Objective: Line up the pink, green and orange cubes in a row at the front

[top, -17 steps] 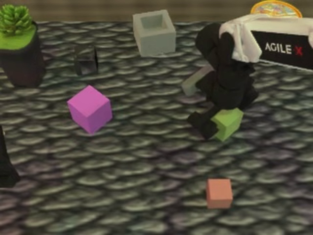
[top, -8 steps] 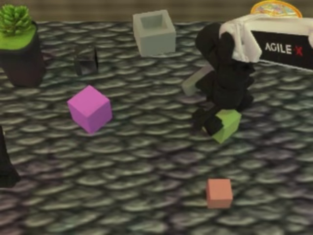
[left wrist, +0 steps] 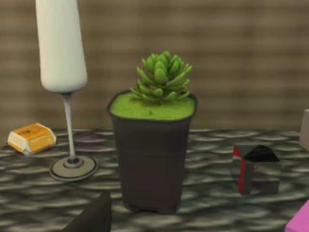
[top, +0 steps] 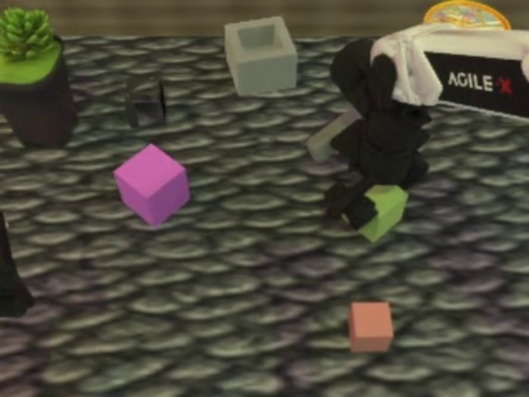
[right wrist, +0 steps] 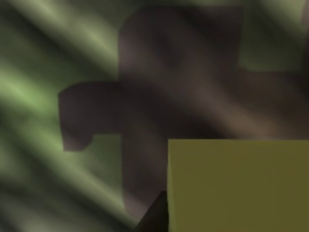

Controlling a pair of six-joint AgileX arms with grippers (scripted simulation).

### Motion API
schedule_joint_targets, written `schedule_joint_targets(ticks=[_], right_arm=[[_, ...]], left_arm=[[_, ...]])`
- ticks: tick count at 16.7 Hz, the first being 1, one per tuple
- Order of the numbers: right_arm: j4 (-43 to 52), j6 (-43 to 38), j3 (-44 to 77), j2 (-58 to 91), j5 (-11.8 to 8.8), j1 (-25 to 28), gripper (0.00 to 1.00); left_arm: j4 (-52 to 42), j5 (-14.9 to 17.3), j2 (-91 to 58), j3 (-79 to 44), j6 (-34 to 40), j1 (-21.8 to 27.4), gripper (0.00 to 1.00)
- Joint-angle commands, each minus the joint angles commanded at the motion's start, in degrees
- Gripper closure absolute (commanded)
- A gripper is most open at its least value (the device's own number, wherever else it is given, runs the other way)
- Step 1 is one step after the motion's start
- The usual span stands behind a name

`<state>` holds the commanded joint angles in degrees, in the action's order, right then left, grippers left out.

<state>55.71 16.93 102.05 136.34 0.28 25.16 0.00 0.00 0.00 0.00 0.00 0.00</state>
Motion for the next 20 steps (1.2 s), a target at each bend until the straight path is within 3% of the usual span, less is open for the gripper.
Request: schedule_joint_targets(ticks=[4, 9, 15, 20], right_arm=[[2.77, 0.17, 2.28, -1.68, -0.24, 0.58, 1.0], [12.76, 0.0, 8.91, -4.31, -0.33, 0.68, 1.0], [13.7, -0.29, 9.68, -4.77, -0.36, 0.6, 1.0], [13.08, -9.47, 6.92, -7.03, -0.17, 4.37, 1.0]], left_arm=[[0.0, 0.0, 0.0, 0.0, 0.0, 0.0, 0.0], [0.0, 0.0, 0.0, 0.0, 0.0, 0.0, 0.0], [0.0, 0.0, 0.0, 0.0, 0.0, 0.0, 0.0], [0.0, 0.0, 0.0, 0.0, 0.0, 0.0, 0.0]])
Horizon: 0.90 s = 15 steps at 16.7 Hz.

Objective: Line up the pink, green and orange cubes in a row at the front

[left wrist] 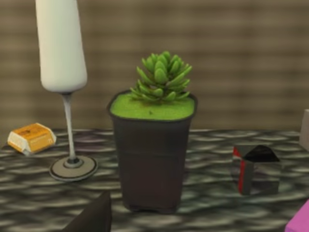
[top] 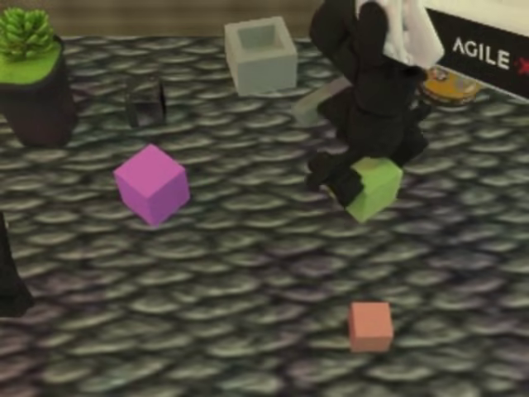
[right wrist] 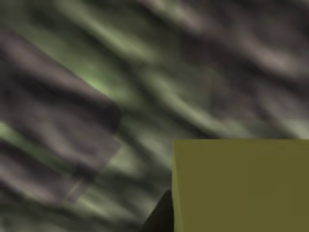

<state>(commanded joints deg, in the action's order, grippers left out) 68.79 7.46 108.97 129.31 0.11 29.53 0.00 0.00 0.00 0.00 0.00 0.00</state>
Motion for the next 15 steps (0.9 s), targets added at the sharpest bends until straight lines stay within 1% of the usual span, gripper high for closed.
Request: schedule_joint_targets(ticks=[4, 10, 13, 15], right_arm=[[-0.96, -15.15, -5.51, -3.93, 0.17, 5.56, 1.0], [-2.5, -43.22, -15.18, -10.61, 0.32, 14.34, 1.0], [-3.7, -52.2, -18.7, -13.92, 0.5, 17.52, 1.0], [-4.28, -55.11, -20.02, -15.33, 0.6, 18.68, 1.0]], left_arm=[[0.0, 0.0, 0.0, 0.0, 0.0, 0.0, 0.0], [0.0, 0.0, 0.0, 0.0, 0.0, 0.0, 0.0], [0.0, 0.0, 0.0, 0.0, 0.0, 0.0, 0.0], [0.0, 0.0, 0.0, 0.0, 0.0, 0.0, 0.0]])
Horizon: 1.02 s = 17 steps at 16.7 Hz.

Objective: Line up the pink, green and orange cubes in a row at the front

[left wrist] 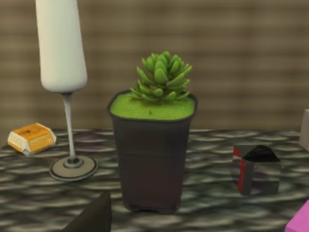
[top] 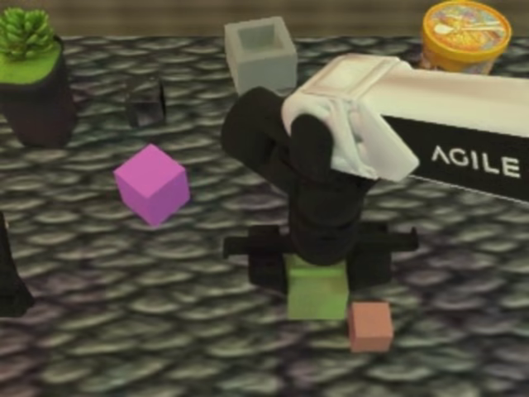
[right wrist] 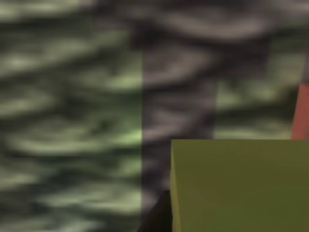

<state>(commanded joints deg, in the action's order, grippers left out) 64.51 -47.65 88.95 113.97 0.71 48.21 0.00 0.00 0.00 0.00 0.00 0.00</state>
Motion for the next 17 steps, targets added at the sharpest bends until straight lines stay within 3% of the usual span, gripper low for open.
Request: schedule_joint_targets(ticks=[7, 13, 17], right_arm=[[-1.02, -0.45, -0.85, 0.12, 0.02, 0.14, 1.0], [-12.94, -0.77, -8.84, 3.83, 0.01, 0.56, 1.0], [-14.57, -0.98, -9.97, 4.44, 0.06, 0.56, 1.0]], left_arm=[[0.0, 0.0, 0.0, 0.0, 0.0, 0.0, 0.0], [0.0, 0.0, 0.0, 0.0, 0.0, 0.0, 0.0], [0.0, 0.0, 0.0, 0.0, 0.0, 0.0, 0.0]])
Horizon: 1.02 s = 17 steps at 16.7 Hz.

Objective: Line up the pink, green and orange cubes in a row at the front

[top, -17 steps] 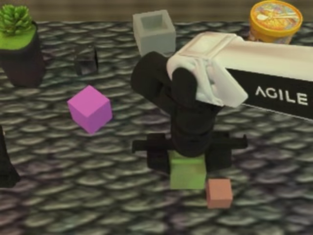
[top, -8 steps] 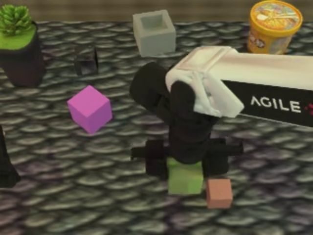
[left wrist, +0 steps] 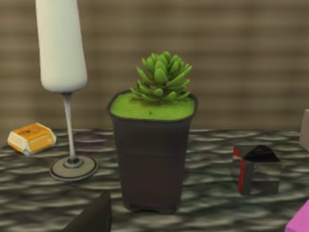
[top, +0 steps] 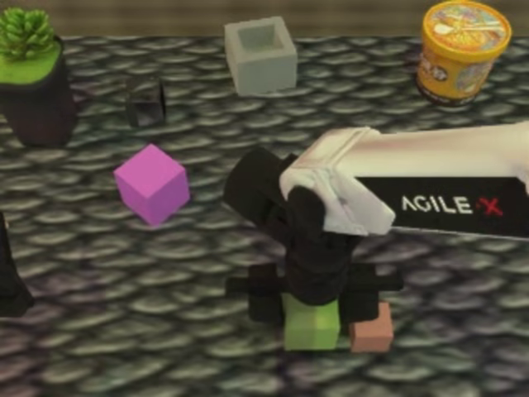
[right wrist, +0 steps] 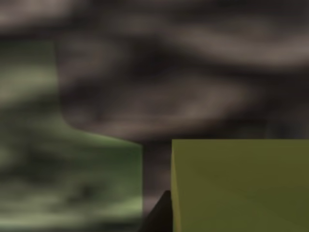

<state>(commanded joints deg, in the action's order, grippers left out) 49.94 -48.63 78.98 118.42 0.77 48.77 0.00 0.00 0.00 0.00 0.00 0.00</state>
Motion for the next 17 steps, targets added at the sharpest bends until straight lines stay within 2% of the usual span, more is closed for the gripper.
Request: schedule_joint_targets(ticks=[1, 14, 17], right_arm=[[0.0, 0.0, 0.0, 0.0, 0.0, 0.0, 1.0], [0.0, 0.0, 0.0, 0.0, 0.0, 0.0, 0.02], [0.0, 0.0, 0.0, 0.0, 0.0, 0.0, 0.0]], left_arm=[[0.0, 0.0, 0.0, 0.0, 0.0, 0.0, 0.0], [0.0, 0.0, 0.0, 0.0, 0.0, 0.0, 0.0], [0.0, 0.0, 0.0, 0.0, 0.0, 0.0, 0.0]])
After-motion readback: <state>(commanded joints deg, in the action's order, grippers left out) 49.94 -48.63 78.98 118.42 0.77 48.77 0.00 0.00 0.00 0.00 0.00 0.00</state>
